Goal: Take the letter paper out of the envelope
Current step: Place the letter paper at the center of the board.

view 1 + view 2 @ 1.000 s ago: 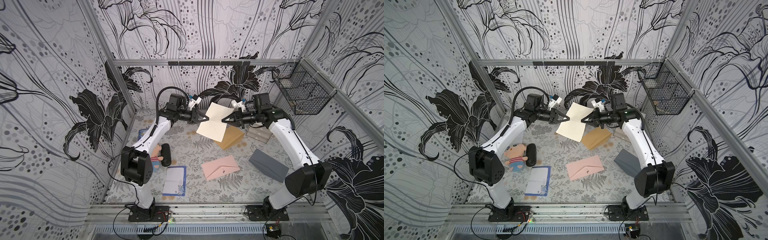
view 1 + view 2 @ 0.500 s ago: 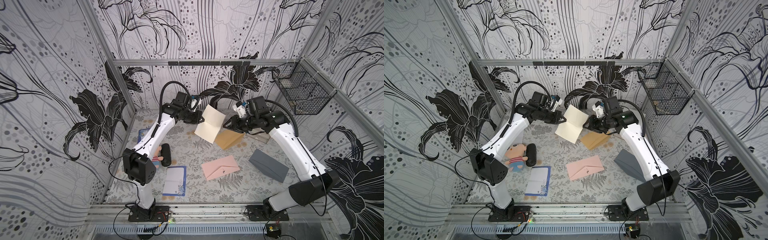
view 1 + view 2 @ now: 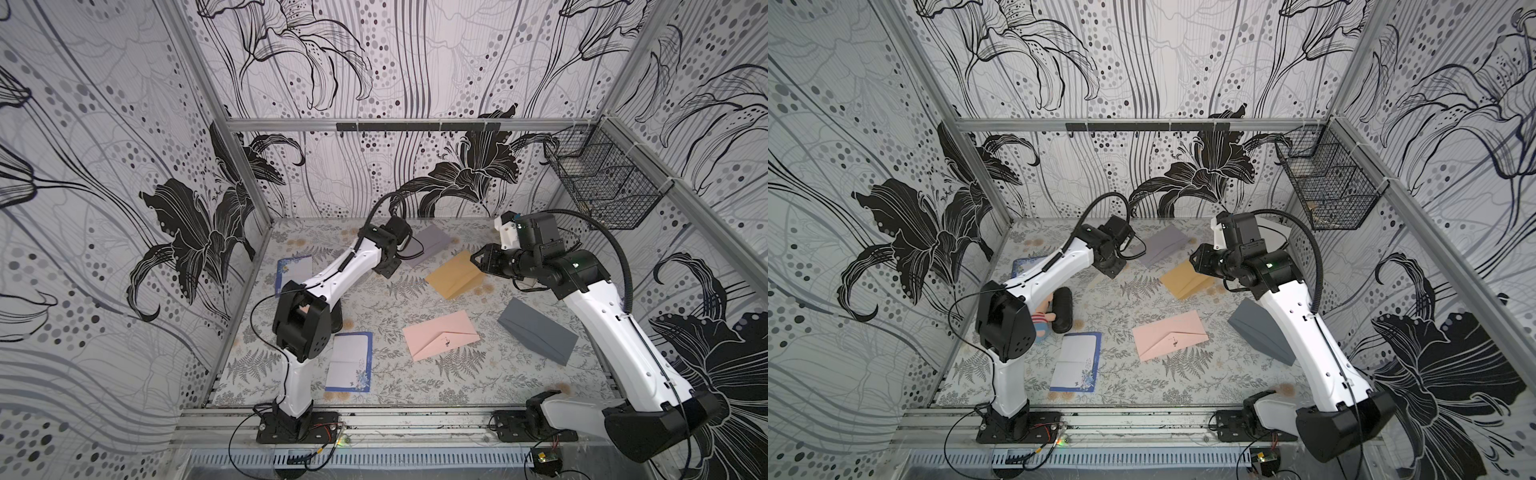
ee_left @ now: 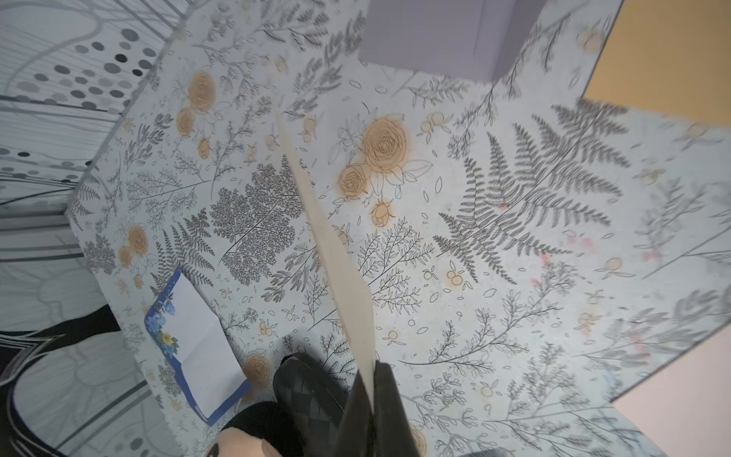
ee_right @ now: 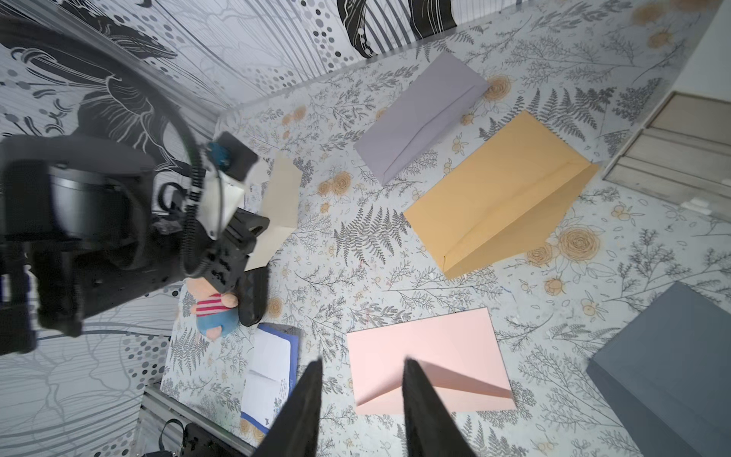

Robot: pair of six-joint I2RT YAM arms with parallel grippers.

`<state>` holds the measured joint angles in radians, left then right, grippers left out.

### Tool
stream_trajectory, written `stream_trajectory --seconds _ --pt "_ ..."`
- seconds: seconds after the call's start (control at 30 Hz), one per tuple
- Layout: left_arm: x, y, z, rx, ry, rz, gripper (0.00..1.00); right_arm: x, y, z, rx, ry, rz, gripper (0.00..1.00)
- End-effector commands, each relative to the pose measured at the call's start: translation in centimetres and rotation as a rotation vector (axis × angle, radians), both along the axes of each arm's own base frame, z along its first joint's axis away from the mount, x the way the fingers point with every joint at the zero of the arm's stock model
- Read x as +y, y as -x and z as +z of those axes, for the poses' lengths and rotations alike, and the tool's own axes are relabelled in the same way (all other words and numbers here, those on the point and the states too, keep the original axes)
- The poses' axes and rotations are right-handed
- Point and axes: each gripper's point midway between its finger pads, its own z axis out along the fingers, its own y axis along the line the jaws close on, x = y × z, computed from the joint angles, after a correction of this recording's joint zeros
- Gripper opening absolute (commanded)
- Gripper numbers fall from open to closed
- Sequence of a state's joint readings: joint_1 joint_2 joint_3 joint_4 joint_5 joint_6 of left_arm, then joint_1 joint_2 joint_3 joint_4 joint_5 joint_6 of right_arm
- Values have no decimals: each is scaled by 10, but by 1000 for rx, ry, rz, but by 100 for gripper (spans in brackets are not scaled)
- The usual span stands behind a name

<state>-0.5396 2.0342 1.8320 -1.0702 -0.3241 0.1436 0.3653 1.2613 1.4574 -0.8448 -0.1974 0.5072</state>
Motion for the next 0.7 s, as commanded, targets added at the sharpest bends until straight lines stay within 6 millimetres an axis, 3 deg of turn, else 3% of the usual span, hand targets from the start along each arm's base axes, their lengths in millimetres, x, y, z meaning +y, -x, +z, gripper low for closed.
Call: stream_trajectory --seconds 0.0,0.37,0.53,0.67 --pt "10 -7 -15 -17 -191 -61 0 0 0 4 -18 -21 -8 37" --pt "-41 30 -83 39 -186 -207 0 -1 8 -2 1 -25 -8 36" --pt "-51 49 -97 66 -154 -277 0 -1 8 -3 7 -23 -4 36" --pt "-47 66 -106 120 -136 -315 0 0 7 -5 17 -25 -3 36"
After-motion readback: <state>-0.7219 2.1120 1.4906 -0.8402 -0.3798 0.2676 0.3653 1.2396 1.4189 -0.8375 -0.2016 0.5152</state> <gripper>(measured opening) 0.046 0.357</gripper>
